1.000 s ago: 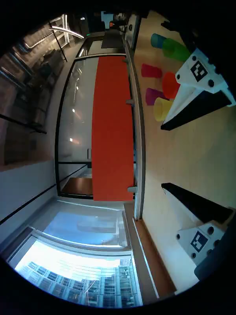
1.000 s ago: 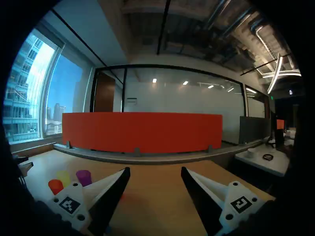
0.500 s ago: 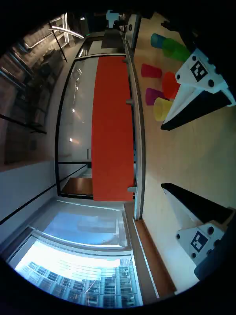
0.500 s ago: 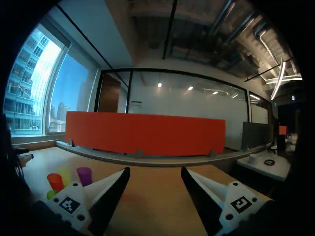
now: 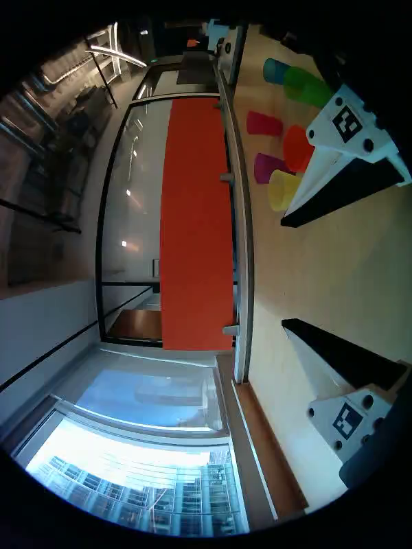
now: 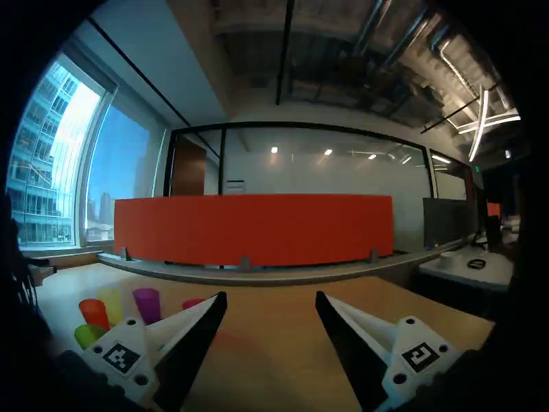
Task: Pour water
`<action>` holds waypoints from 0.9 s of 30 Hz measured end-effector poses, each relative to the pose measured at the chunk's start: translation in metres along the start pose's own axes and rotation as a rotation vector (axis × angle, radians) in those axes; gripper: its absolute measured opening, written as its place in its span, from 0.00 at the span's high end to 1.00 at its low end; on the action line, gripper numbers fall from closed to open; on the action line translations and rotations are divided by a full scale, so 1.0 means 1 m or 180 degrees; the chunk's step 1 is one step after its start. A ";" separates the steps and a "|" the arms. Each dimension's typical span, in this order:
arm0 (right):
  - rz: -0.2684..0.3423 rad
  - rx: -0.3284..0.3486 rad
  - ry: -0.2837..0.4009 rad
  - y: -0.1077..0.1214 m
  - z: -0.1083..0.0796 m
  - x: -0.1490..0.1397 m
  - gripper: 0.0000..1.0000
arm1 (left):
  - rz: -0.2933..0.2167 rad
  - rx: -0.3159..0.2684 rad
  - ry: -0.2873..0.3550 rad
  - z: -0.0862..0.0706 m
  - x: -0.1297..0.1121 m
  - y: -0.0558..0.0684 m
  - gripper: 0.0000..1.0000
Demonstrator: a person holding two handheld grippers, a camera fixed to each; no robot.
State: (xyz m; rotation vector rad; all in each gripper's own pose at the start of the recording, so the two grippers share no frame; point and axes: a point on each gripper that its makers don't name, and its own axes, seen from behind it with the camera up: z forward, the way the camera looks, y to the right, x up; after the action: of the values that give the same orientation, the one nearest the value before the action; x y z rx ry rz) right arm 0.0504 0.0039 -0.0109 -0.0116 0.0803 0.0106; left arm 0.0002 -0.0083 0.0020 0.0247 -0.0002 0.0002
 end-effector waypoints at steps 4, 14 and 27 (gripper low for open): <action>0.0001 0.0030 0.0009 -0.003 0.000 -0.008 0.00 | 0.0001 0.0000 0.0000 0.000 0.000 0.000 0.01; -0.0027 0.0018 -0.0149 -0.002 0.003 -0.036 0.00 | 0.0001 0.0001 0.0000 0.000 0.000 0.000 0.01; -0.0028 0.0010 -0.0168 -0.003 0.007 -0.044 0.00 | 0.0000 0.0000 0.0000 0.000 0.000 0.000 0.01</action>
State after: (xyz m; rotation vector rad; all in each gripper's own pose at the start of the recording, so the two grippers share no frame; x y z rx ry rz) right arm 0.0075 0.0008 -0.0003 -0.0087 0.0274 0.0021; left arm 0.0003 -0.0081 0.0021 0.0248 -0.0001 0.0002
